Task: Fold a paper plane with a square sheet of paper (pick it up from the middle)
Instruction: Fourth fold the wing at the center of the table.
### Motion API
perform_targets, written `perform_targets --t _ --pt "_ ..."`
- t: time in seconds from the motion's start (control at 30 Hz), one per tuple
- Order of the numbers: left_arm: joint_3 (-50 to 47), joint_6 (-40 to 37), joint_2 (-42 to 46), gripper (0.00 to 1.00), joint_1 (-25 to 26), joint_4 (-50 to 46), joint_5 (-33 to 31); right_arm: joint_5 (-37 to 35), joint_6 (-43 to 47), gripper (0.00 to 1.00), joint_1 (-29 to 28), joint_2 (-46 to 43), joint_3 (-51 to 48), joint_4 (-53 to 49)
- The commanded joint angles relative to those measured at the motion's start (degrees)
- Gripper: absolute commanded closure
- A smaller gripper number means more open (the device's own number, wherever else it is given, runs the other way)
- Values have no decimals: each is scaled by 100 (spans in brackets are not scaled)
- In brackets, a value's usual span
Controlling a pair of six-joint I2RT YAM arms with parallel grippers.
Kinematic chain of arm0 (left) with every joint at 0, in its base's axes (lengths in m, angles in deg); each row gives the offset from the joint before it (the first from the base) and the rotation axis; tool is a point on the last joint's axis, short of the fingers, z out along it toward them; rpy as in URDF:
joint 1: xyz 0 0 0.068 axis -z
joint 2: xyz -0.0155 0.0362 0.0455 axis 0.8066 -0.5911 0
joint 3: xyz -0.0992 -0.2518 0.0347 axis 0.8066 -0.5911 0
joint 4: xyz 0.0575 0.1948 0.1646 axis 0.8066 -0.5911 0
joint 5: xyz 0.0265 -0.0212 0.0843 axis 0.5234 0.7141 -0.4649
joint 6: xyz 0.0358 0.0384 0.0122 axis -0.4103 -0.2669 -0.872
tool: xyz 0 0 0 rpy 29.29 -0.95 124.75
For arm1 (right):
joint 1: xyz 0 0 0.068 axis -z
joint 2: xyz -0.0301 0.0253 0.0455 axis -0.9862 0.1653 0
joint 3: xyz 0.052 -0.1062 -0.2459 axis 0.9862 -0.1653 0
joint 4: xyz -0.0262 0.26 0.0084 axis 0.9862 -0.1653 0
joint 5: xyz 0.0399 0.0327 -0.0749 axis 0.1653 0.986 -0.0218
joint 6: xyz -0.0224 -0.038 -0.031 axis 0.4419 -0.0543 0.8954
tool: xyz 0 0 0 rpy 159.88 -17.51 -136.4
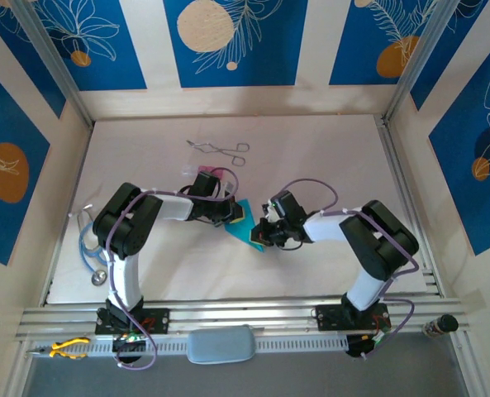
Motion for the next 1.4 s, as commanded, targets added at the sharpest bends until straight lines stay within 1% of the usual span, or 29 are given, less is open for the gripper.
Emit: perform_targets --t 0.0,0.33,0.5,0.7,0.77,0.87,0.97,1.07,1.2,1.37 --pt "-82 16 -122 96 -102 -282 -320 234 -60 99 42 -166 -503 -412" --pt "-62 51 -135 96 -108 -273 -323 237 87 99 60 -795 -1241 -426" --pt "-66 62 -124 96 -110 -247 -324 157 396 99 42 -1036 -1132 -898" --pt "-68 79 -109 96 -102 -231 -311 107 499 99 46 -1529 -670 -1285" --pt "-57 88 -104 96 -109 -230 -290 227 486 99 45 -1476 -487 -1223" --pt "-48 87 -101 96 -102 -229 -285 388 418 99 9 -1159 -201 -1059" --pt "-40 94 -117 96 -102 -224 -279 384 436 99 -71 -773 162 -1080" --pt "-50 97 -105 96 -102 -220 -275 214 516 99 -131 -451 414 -1340" --pt "-60 97 -118 96 -106 -211 -251 66 537 99 -147 -282 234 -1373" --pt "-59 90 -100 96 -102 -215 -246 19 494 99 -129 -476 -261 -1326"
